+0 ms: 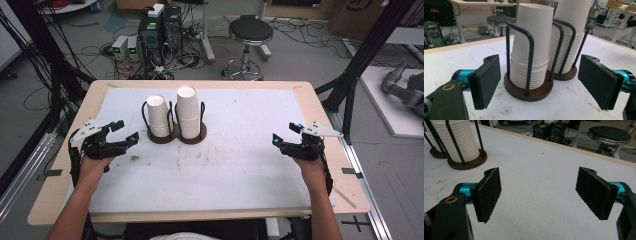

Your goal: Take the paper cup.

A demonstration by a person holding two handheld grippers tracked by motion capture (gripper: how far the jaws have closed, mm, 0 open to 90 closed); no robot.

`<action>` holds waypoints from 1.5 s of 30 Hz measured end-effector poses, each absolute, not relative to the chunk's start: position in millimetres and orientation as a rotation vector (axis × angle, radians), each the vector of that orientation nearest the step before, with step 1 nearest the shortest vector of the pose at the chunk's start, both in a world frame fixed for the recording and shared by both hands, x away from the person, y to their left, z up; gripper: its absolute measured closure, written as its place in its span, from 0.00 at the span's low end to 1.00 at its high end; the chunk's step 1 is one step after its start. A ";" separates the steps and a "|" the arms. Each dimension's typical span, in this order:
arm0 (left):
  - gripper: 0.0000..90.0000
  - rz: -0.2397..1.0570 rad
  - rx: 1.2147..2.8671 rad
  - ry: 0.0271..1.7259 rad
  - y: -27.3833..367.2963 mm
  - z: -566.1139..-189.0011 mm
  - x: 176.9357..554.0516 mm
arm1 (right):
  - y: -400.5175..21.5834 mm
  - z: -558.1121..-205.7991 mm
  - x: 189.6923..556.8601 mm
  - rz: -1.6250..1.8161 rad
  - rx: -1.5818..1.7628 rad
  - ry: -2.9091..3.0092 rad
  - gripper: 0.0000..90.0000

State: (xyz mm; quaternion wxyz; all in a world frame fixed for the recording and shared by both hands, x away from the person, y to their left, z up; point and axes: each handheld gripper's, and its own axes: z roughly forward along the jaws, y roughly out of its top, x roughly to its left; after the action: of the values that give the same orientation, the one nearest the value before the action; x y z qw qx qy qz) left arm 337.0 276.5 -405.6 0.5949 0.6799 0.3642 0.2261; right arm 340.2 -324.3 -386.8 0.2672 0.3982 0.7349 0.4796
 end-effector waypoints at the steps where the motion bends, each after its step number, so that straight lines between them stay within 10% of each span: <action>1: 0.21 0.525 1.579 0.846 276.5 -405.6 337.0 | -324.3 -386.9 340.0 1.300 1.078 1.982 0.23; 26: 0.21 0.518 1.602 0.830 274.0 -407.2 330.8 | -266.7 -370.0 336.8 1.464 0.871 2.060 0.24; 35: 0.21 0.518 1.608 0.835 274.5 -408.5 330.6 | -234.4 -366.5 345.0 1.495 0.780 2.131 0.43; 45: 0.21 0.521 1.601 0.848 276.2 -409.0 331.3 | -193.7 -348.2 353.7 1.529 0.651 2.094 0.86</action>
State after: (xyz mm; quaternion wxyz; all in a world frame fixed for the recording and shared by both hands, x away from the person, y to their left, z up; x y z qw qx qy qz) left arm 331.3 276.2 -409.0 0.5877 0.6871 0.3640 0.2236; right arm 353.7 -193.7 -348.2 0.2321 0.2367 0.7620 0.5563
